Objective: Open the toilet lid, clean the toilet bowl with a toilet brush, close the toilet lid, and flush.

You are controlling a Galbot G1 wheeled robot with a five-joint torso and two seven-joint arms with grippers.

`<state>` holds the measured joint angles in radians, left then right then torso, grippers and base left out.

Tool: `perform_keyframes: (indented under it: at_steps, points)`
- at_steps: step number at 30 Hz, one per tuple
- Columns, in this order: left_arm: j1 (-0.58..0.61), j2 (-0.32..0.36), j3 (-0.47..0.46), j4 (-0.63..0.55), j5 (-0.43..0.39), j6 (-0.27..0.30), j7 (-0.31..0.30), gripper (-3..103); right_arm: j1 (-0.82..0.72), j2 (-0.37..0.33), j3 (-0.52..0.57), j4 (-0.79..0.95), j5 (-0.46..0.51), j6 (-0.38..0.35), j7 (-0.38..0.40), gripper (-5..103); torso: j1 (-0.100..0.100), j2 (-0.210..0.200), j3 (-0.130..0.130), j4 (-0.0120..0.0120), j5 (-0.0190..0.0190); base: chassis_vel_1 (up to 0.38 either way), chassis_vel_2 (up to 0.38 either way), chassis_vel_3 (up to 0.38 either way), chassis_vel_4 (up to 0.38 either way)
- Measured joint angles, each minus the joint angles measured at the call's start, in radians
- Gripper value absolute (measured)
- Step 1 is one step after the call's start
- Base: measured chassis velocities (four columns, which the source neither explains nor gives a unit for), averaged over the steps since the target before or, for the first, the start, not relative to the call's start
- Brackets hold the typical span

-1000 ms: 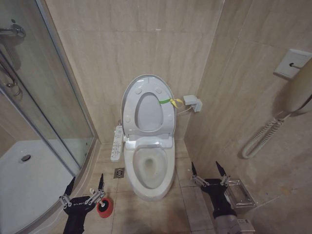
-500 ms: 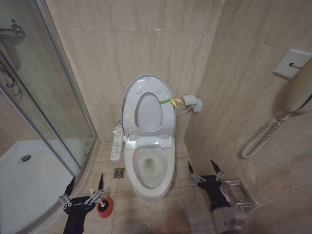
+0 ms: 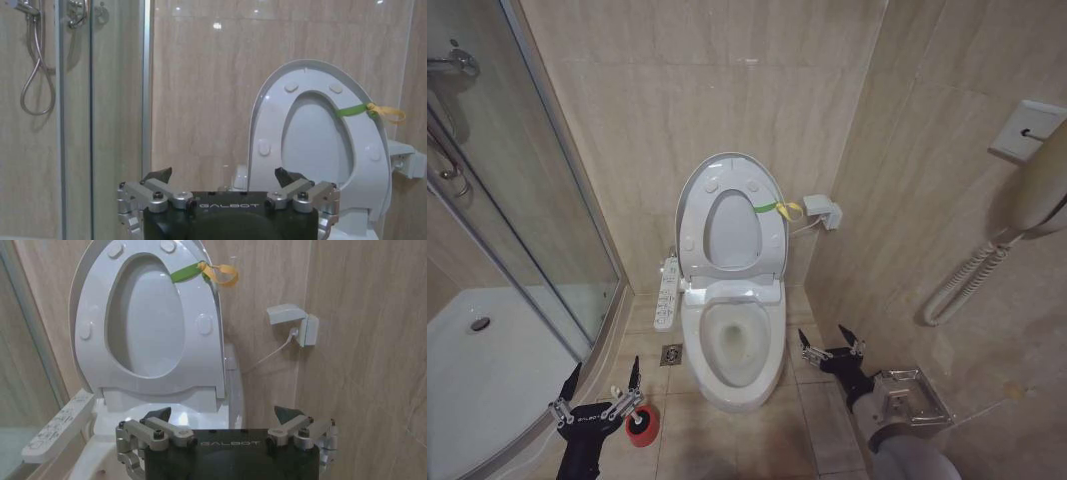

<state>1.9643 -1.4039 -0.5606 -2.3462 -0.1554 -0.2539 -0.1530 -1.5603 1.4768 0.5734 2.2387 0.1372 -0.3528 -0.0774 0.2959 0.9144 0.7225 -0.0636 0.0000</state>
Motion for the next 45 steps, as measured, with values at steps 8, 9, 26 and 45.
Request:
perform_keyframes:
  at_steps: [8,9,26,45]
  points:
    - [0.000,0.000,0.000,0.000,0.000,0.000,0.000,100,0.039,-0.032,-0.028,0.070,0.142,0.129,0.087,100,0.000,0.000,0.000,0.0001,0.0000,0.000,0.000,0.000,0.000]
    - [0.000,0.000,0.000,0.000,0.000,0.000,0.000,100,0.046,-0.033,-0.031,0.066,0.144,0.134,0.091,100,0.000,0.000,0.000,0.0001,0.0000,0.000,0.000,0.000,0.000]
    - [0.000,0.000,0.000,0.000,0.000,0.000,0.000,100,0.207,-0.071,-0.047,-0.138,0.134,0.166,0.104,100,0.000,0.000,0.000,0.0000,0.0001,0.000,0.000,0.000,0.000]
    - [0.000,0.000,0.000,0.000,0.000,0.000,0.000,100,0.487,-0.131,-0.084,-0.328,0.167,0.160,0.167,100,0.000,0.000,0.000,0.0000,0.0001,0.000,0.000,0.000,0.000]
